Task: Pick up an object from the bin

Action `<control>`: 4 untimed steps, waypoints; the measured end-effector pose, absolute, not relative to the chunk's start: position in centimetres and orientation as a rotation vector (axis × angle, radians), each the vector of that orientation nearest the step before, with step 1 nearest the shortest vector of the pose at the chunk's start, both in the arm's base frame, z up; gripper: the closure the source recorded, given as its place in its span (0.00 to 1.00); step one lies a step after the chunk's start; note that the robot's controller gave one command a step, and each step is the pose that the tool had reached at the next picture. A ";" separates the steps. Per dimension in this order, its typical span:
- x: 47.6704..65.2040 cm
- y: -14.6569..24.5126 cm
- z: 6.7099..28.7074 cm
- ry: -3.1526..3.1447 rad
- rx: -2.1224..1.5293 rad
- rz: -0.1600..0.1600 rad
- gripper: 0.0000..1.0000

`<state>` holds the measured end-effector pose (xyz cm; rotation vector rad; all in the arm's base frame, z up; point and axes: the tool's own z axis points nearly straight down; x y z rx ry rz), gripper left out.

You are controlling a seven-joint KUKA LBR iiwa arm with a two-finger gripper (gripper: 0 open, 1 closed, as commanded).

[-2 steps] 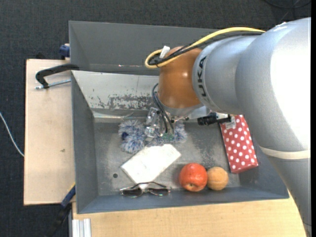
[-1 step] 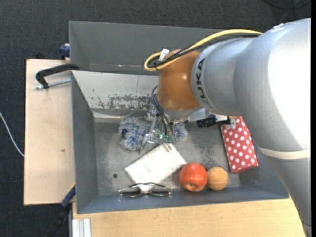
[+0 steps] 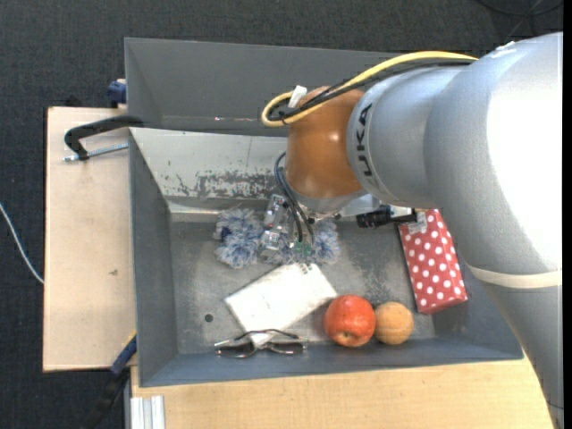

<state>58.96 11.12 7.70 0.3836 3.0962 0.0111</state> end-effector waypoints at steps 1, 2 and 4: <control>59.0 11.1 7.7 3.096 0.384 0.011 1.00; 58.5 11.0 11.1 3.125 0.351 -0.001 1.00; 60.2 11.3 21.7 3.106 0.426 0.005 1.00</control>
Offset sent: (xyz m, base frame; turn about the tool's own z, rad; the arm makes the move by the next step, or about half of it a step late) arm 0.0000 -0.0024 0.0984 -0.0533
